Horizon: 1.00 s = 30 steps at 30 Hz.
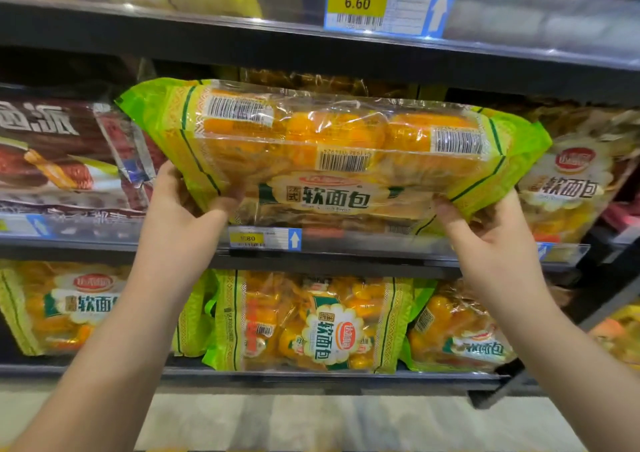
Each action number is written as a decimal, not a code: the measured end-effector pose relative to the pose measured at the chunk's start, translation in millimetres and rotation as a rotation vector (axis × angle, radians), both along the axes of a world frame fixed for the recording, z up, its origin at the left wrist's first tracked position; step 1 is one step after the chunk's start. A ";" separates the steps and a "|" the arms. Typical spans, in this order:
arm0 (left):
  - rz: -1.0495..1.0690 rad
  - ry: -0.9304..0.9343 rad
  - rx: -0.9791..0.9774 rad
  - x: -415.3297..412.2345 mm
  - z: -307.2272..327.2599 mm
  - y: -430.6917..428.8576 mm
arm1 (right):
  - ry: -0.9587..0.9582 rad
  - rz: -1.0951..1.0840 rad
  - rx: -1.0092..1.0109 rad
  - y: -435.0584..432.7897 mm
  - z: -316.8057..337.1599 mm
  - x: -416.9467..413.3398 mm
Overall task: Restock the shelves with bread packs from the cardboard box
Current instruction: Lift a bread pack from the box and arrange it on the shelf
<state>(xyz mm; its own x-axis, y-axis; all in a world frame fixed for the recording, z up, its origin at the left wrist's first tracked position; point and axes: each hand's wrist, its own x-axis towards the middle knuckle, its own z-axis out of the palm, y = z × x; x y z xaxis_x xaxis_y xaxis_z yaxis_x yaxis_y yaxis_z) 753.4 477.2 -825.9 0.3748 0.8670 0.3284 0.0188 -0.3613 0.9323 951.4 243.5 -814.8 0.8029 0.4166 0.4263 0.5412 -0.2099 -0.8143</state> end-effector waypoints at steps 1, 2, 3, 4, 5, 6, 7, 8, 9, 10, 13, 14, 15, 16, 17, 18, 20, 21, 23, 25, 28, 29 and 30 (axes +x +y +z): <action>0.012 0.043 0.005 0.3 -0.5 0.4 | 0.000 -0.010 -0.014 0.2 -2.1 -0.2; 0.028 0.088 0.022 1.4 -1.4 0.0 | -0.005 -0.027 -0.041 1.0 -4.9 -0.2; 0.044 0.128 0.051 3.1 -2.5 -0.9 | -0.008 -0.046 -0.080 2.3 -7.1 -0.9; 0.059 0.150 0.082 5.5 -3.4 -2.0 | -0.016 -0.067 -0.114 4.4 -9.1 -2.1; 0.074 0.161 0.102 8.1 -3.8 -3.0 | -0.029 -0.085 -0.141 6.9 -9.9 -2.6; 0.087 0.173 0.114 10.6 -4.5 -2.9 | -0.042 -0.099 -0.160 9.0 -9.5 -1.8; 0.098 0.188 0.123 13.1 -5.2 -2.2 | -0.048 -0.106 -0.179 11.1 -7.7 0.1; 0.110 0.201 0.129 14.9 -5.8 -1.0 | -0.047 -0.103 -0.207 13.8 -4.7 2.6; 0.120 0.208 0.133 16.1 -5.5 0.0 | -0.033 -0.098 -0.233 16.3 -1.6 5.3; 0.123 0.215 0.134 17.8 -4.7 2.4 | -0.022 -0.098 -0.251 18.6 1.5 8.8; 0.125 0.301 0.105 24.9 4.5 13.4 | -0.002 -0.125 -0.300 26.2 13.1 18.3; 0.119 0.368 0.102 25.7 6.5 18.0 | 0.015 -0.131 -0.317 28.6 15.3 21.6; 0.107 0.436 0.103 25.6 8.5 21.9 | 0.040 -0.134 -0.329 31.5 17.2 24.1; 0.090 0.495 0.112 26.1 10.8 26.0 | 0.064 -0.139 -0.327 34.3 18.5 25.9; 0.067 0.550 0.118 26.4 14.4 28.1 | 0.091 -0.140 -0.322 36.6 18.8 26.3; 0.045 0.610 0.109 27.1 18.0 29.1 | 0.109 -0.132 -0.334 38.3 17.6 24.7; 0.004 0.727 0.072 32.5 24.9 28.5 | 0.131 -0.098 -0.414 42.7 12.8 19.0; -0.011 0.756 0.063 35.0 27.1 28.4 | 0.133 -0.080 -0.460 45.2 10.7 16.3; -0.013 0.761 0.080 37.8 27.1 28.4 | 0.111 -0.084 -0.507 48.7 8.8 14.7; 0.001 0.737 0.100 35.5 25.4 29.6 | 0.090 -0.110 -0.513 51.0 12.6 15.0; 0.043 0.727 0.132 30.7 25.0 30.2 | 0.083 -0.109 -0.492 51.9 17.2 12.7; 0.053 0.739 0.148 30.7 24.9 31.0 | 0.076 -0.102 -0.509 51.8 18.0 11.4; 0.058 0.749 0.156 30.4 24.5 31.6 | 0.072 -0.095 -0.536 51.5 18.1 10.3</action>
